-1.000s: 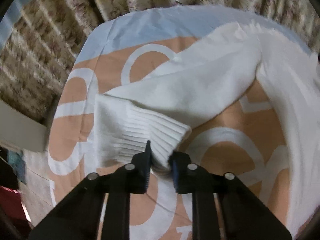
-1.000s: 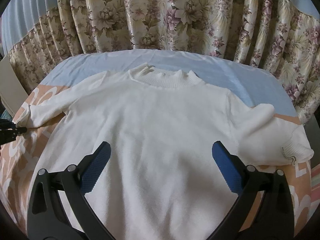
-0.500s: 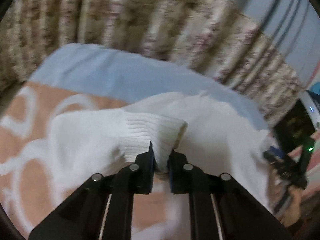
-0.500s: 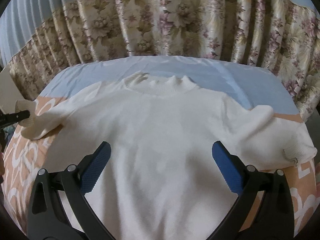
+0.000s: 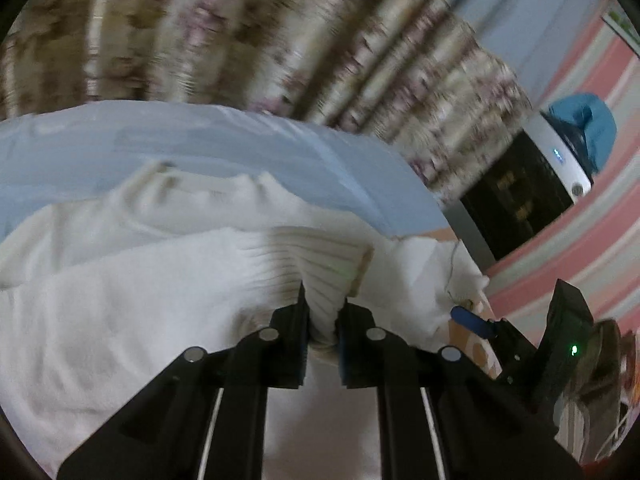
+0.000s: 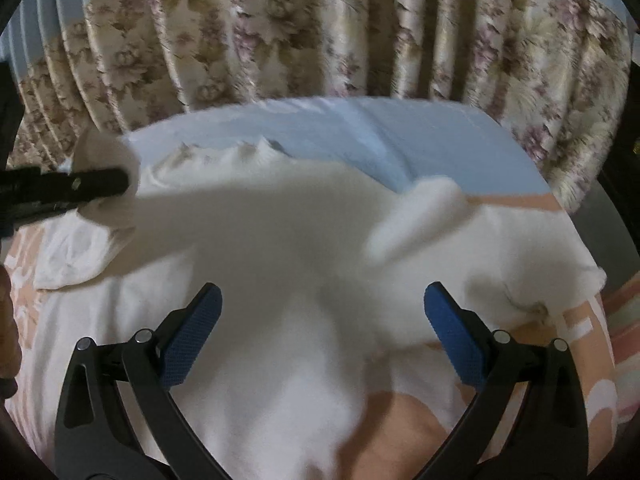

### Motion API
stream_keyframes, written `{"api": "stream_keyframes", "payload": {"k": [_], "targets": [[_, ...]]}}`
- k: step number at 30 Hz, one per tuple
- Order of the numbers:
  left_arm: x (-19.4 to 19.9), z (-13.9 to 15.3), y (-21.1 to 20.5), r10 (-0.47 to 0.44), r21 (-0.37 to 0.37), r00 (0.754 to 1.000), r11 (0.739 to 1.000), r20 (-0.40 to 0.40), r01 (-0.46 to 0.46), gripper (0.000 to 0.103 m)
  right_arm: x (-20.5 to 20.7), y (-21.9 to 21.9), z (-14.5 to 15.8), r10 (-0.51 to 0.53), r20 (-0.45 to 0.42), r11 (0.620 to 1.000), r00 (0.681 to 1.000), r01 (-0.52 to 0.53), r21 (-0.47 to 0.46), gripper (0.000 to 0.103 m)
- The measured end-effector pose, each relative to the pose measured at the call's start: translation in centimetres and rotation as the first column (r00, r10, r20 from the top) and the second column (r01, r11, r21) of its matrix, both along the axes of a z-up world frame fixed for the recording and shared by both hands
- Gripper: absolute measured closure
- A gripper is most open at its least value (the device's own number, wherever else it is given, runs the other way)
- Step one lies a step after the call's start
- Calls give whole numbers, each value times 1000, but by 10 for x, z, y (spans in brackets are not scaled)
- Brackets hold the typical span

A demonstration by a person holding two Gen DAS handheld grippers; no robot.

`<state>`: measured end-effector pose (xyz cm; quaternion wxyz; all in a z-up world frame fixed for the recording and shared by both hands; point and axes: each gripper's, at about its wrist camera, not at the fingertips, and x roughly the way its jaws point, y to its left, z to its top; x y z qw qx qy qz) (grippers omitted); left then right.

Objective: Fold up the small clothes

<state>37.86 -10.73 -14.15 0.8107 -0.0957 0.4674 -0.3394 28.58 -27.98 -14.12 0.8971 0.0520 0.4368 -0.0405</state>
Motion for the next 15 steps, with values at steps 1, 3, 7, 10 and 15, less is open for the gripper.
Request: {"api": "stream_keyframes", "payload": {"k": [1, 3, 7, 10, 15], "targets": [[2, -4, -8, -17, 10, 1000, 1000, -8, 17, 91, -3, -4, -4, -7, -13, 1000, 1000, 7, 5, 3], [8, -20, -25, -60, 57, 997, 996, -40, 62, 89, -6, -7, -9, -12, -31, 1000, 999, 13, 9, 3], [-4, -30, -19, -46, 139, 999, 989, -28, 49, 50, -8, -9, -11, -7, -53, 1000, 999, 8, 21, 3], [-25, -11, 10, -19, 139, 998, 990, 56, 11, 24, -8, -6, -9, 10, -57, 1000, 998, -10, 9, 3], [-49, -7, 71, 90, 207, 989, 972, 120, -113, 21, 1, 5, -5, 39, -52, 999, 998, -38, 16, 3]]}}
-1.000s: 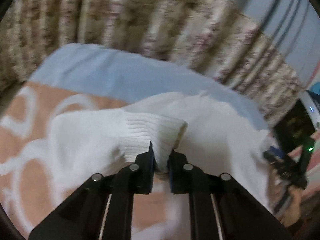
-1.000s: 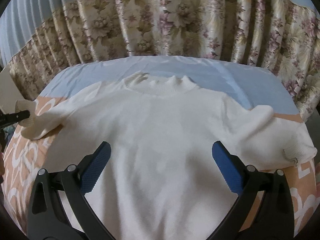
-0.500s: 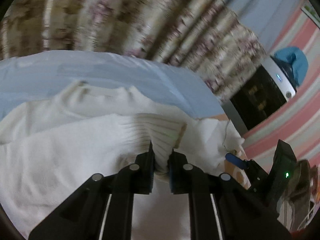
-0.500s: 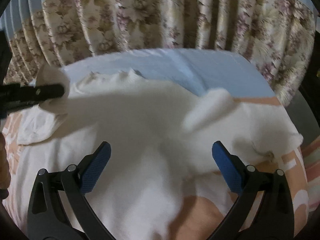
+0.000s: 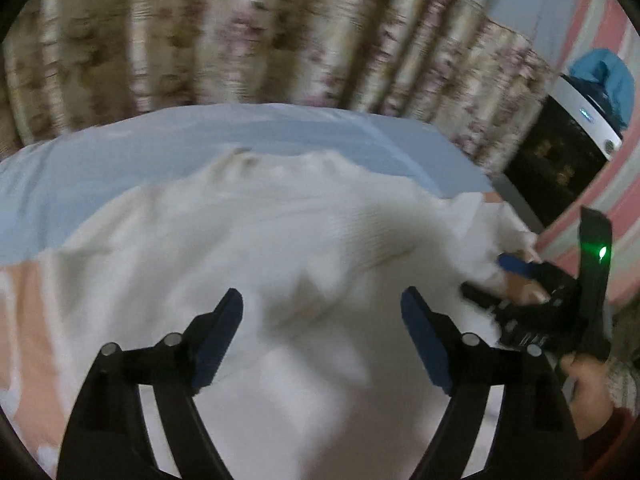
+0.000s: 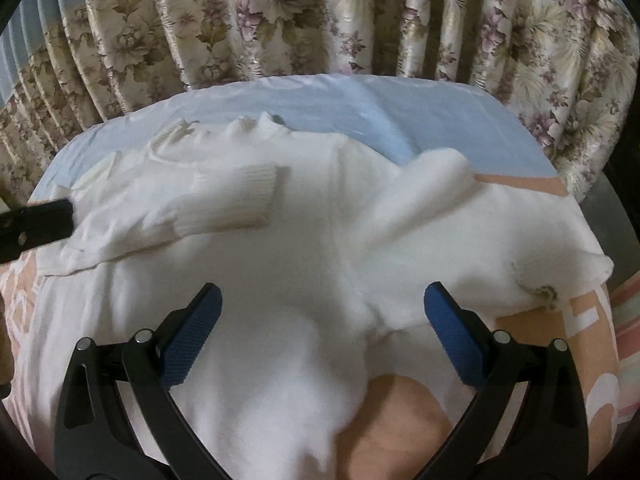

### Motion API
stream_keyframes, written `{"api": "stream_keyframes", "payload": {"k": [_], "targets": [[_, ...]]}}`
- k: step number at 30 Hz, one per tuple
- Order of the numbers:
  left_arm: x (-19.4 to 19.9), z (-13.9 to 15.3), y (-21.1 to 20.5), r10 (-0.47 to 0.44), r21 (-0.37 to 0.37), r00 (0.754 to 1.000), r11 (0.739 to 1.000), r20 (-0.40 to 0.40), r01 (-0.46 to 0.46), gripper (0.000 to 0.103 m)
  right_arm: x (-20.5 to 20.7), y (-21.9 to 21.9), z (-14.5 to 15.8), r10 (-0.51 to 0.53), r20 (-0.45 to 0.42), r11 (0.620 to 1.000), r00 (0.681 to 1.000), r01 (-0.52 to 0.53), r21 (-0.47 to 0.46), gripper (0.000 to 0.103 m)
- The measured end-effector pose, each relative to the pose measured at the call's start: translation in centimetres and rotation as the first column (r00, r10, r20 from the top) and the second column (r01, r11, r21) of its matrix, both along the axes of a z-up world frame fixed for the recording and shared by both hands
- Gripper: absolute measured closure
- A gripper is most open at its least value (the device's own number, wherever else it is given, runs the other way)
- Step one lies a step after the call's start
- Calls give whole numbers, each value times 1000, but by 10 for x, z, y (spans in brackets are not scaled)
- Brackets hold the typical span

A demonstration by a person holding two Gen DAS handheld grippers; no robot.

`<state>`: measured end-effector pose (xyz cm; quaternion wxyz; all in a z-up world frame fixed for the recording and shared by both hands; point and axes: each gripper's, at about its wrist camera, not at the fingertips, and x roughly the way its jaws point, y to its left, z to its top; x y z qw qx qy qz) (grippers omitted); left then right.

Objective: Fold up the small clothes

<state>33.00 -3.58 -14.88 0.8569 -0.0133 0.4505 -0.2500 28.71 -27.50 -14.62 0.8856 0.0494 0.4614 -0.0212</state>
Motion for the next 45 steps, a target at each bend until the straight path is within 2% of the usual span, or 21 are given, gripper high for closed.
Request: {"api": "stream_keyframes", "payload": {"k": [3, 5, 7, 11, 12, 14, 16, 17, 20, 22, 24, 26, 29, 31, 32, 33, 34, 35, 37, 42, 45], "targets": [[0, -10, 39, 101, 39, 995, 994, 2, -101, 21, 13, 9, 4, 36, 9, 999, 999, -36, 22, 3], [5, -16, 62, 155, 19, 988, 988, -27, -155, 21, 29, 15, 6, 61, 16, 997, 998, -62, 50, 4], [10, -23, 76, 182, -1, 982, 983, -47, -182, 21, 48, 23, 3, 86, 6, 995, 996, -86, 48, 12], [19, -39, 86, 194, -7, 978, 981, -75, -195, 23, 85, 36, -14, 129, -64, 991, 990, -126, 48, 37], [19, -39, 84, 189, 1, 980, 982, -68, -189, 23, 90, 37, -18, 127, -79, 991, 989, -123, 55, 41], [21, -40, 79, 180, 18, 982, 984, -54, -179, 23, 97, 36, -28, 119, -109, 990, 987, -111, 82, 42], [24, -41, 76, 174, 31, 984, 985, -49, -172, 23, 95, 36, -28, 114, -101, 989, 988, -104, 102, 56], [23, -41, 77, 172, 32, 984, 985, -47, -171, 23, 94, 38, -27, 123, -97, 988, 988, -113, 109, 67], [23, -38, 79, 174, 17, 984, 985, -36, -173, 23, 90, 48, -24, 146, -79, 988, 986, -142, 53, 83], [23, -33, 82, 179, 5, 983, 984, -27, -179, 22, 85, 50, -19, 145, -44, 989, 988, -144, 24, 85], [22, -25, 86, 186, -3, 982, 983, -4, -186, 21, 77, 49, -9, 105, 23, 993, 994, -103, -57, 85], [24, -17, 92, 197, 11, 980, 980, 21, -197, 21, 64, 46, 0, 48, 77, 983, 996, -33, -179, 86], [33, -13, 96, 204, 37, 978, 978, 35, -206, 21, 50, 38, -4, -5, 64, 972, 998, 20, -235, 86], [46, -18, 96, 204, 73, 979, 976, 17, -205, 23, 44, 31, -12, -25, 30, 973, 999, 31, -230, 85], [50, -21, 96, 202, 85, 979, 976, 8, -201, 27, 43, 27, -19, -30, 11, 977, 999, 31, -209, 85], [55, -24, 96, 200, 93, 980, 976, -1, -199, 48, 43, 25, -23, -31, 3, 979, 1000, 31, -202, 85], [63, -30, 97, 201, 104, 979, 975, -32, -197, 64, 41, 24, -24, -30, 5, 979, 1000, 31, -200, 85], [68, -34, 99, 207, 108, 977, 974, -58, -200, 91, 40, 23, -23, -28, 8, 980, 1000, 29, -198, 85], [76, -42, 106, 206, 87, 974, 976, -96, -198, 94, 39, 23, -24, -28, 10, 981, 1000, 29, -194, 85], [77, -36, 110, 217, 122, 975, 970, -43, -211, 95, 41, 23, -18, -21, 31, 986, 999, 26, -164, 85], [76, -31, 105, 208, 204, 978, 957, 16, -206, 95, 46, 30, -12, 2, 50, 980, 999, 8, -199, 85]]}}
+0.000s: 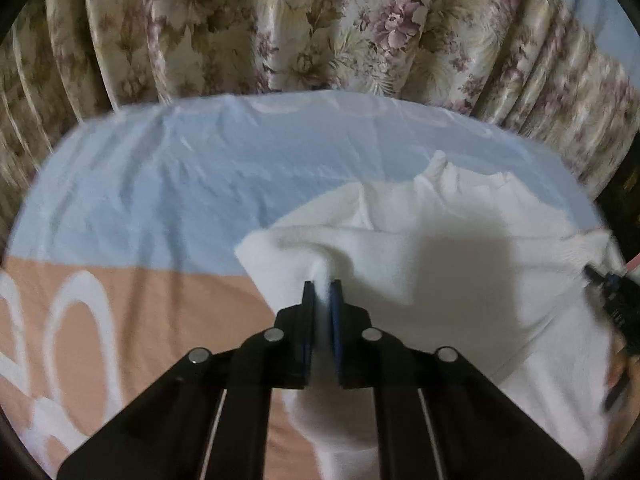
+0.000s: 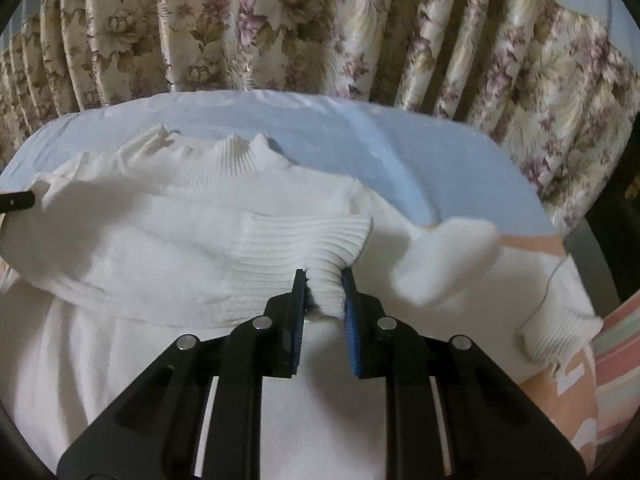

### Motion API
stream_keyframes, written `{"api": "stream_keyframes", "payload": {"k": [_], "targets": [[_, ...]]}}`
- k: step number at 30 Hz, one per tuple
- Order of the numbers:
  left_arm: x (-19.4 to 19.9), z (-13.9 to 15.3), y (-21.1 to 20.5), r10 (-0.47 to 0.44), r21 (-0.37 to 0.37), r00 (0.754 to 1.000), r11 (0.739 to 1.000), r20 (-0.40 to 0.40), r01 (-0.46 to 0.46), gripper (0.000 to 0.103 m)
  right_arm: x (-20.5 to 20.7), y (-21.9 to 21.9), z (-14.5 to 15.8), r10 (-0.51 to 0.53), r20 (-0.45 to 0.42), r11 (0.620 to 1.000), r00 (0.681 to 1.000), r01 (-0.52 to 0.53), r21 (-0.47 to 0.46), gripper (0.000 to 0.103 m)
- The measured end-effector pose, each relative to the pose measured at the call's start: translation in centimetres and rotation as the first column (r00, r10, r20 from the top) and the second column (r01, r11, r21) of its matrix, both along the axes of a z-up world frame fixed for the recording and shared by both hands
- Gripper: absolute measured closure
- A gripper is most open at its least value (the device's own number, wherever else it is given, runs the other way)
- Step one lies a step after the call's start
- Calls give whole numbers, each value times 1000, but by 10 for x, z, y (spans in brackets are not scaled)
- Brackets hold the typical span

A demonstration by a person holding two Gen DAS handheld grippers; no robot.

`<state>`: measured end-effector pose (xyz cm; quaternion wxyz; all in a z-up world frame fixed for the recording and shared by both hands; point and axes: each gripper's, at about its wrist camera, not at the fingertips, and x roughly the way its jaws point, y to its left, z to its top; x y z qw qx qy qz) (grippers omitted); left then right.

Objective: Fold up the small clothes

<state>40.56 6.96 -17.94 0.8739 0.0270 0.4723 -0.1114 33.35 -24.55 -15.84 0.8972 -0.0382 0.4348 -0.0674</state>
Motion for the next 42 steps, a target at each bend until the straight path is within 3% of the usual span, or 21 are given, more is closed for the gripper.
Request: {"api": "stream_keyframes", "payload": {"k": [2, 4, 5, 7, 8, 9, 13, 14, 17, 18, 22, 26, 29, 34, 42], "targets": [[-6, -4, -12, -43, 120, 999, 992, 21, 40, 92, 4, 7, -2, 22, -3, 998, 1000, -22, -65, 85], [-9, -13, -19, -62, 190, 998, 980, 18, 58, 86, 7, 10, -7, 35, -13, 993, 999, -36, -111, 84], [-12, -14, -18, -62, 197, 998, 979, 23, 56, 79, 10, 9, -11, 34, -25, 991, 999, -36, -126, 83], [-22, -6, -11, -45, 186, 997, 982, 67, 32, 52, 12, 3, -14, 18, -32, 992, 999, -21, -122, 79], [-26, -1, -8, -35, 174, 995, 985, 91, 18, 34, 11, 0, -13, 10, -30, 994, 1000, -14, -113, 77], [-32, 5, -2, -23, 152, 993, 988, 115, 6, 31, 11, -3, -12, 6, -29, 995, 1000, -9, -104, 77], [-45, 15, 25, 43, 5, 996, 999, 84, -44, 31, 7, -10, -8, -4, -31, 996, 1000, 2, -87, 77], [-45, 14, 25, 41, 6, 997, 999, 68, -42, 31, 5, -11, -7, -12, -31, 995, 999, 9, -95, 77], [-44, -6, 15, 41, 153, 999, 987, 23, -44, 31, 1, -13, -7, -26, -34, 997, 999, 23, -76, 77], [-43, -11, 15, 42, 161, 999, 986, 11, -44, 31, 0, -12, -8, -27, -38, 997, 999, 24, -72, 77], [-37, -12, 30, 114, 117, 993, 987, -35, -109, 30, -7, -7, -10, -20, -57, 996, 998, 15, -83, 77], [-46, 9, 33, 130, 106, 991, 986, 15, -131, 30, -12, -6, -7, -21, -56, 997, 998, 17, -78, 77], [-32, 21, 24, 115, 72, 993, 990, 30, -117, 30, -11, -6, -4, -20, -40, 997, 999, 17, -73, 77], [11, -9, 6, 94, 207, 995, 974, -23, -87, 30, -2, -1, -2, -8, -31, 998, 999, 6, -58, 77], [-7, -16, 33, 113, 195, 993, 975, -19, -107, 24, 5, -4, -12, -3, -52, 998, 999, -1, -69, 75]]}}
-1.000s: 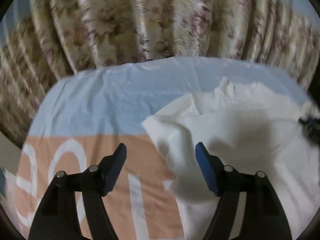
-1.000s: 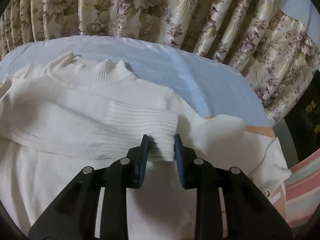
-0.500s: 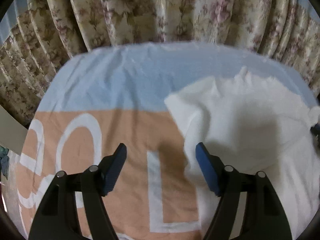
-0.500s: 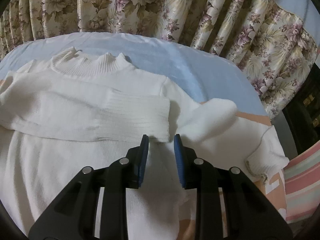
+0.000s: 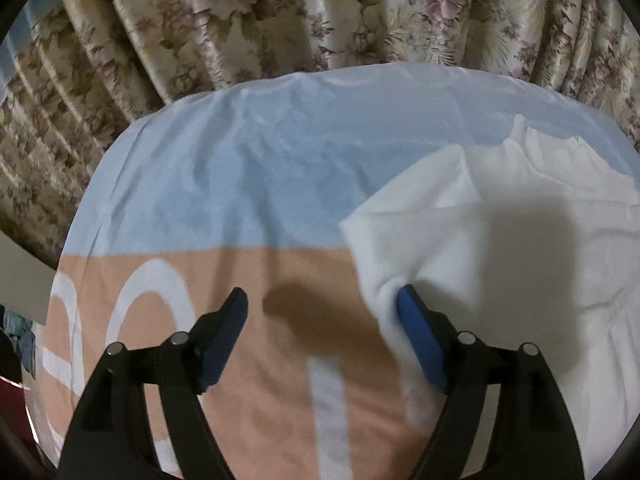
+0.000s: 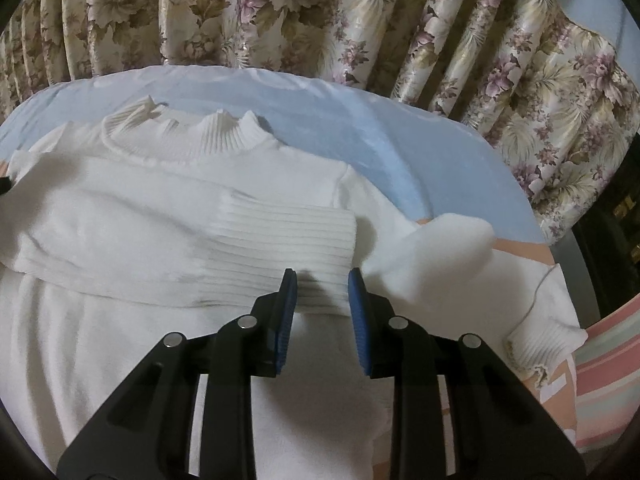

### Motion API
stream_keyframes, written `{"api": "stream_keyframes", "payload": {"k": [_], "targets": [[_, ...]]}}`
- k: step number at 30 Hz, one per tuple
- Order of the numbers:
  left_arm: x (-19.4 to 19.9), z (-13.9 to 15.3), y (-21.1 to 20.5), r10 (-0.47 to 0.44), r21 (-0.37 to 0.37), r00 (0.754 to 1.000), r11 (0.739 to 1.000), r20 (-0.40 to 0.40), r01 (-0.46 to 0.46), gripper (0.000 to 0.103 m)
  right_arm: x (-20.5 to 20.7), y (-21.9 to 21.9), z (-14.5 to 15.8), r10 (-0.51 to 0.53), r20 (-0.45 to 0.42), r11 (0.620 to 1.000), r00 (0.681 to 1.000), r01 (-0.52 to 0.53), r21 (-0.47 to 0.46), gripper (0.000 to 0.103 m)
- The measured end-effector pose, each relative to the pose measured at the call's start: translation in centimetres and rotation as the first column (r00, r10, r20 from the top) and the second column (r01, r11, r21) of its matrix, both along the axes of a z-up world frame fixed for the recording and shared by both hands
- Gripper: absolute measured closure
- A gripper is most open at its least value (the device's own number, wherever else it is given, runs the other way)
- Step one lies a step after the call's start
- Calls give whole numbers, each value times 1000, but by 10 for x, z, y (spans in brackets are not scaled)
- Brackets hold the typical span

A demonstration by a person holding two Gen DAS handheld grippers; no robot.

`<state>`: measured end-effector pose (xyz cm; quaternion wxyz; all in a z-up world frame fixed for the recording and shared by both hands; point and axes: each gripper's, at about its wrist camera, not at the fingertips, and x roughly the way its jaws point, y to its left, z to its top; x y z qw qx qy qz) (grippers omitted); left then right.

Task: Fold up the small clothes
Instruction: 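Move the right tool to the other ribbed cuff and close on it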

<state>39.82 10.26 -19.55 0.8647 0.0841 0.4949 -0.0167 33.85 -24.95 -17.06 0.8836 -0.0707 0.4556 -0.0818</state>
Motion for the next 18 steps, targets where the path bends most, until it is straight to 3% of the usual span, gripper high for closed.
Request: {"api": "stream_keyframes", "payload": {"k": [4, 8, 12, 15, 18], "targets": [[-13, 21, 2, 39, -5, 998, 999, 43, -39, 26, -6, -7, 8, 0, 24, 1000, 1000, 0, 27, 75], [-32, 36, -48, -80, -29, 994, 996, 73, 82, 26, -15, 3, 22, 49, 60, 997, 997, -52, 64, 75], [-36, 17, -88, -155, -17, 988, 988, 26, 155, 26, -11, 18, 10, 85, 11, 996, 996, -85, 14, 75], [-35, 1, -90, -148, 16, 989, 989, -10, 148, 25, -12, 15, -2, 67, -27, 996, 997, -68, -53, 75], [-32, 0, -83, -138, -11, 990, 990, -15, 137, 25, -15, 6, -10, 66, -33, 997, 997, -67, -39, 75]]}}
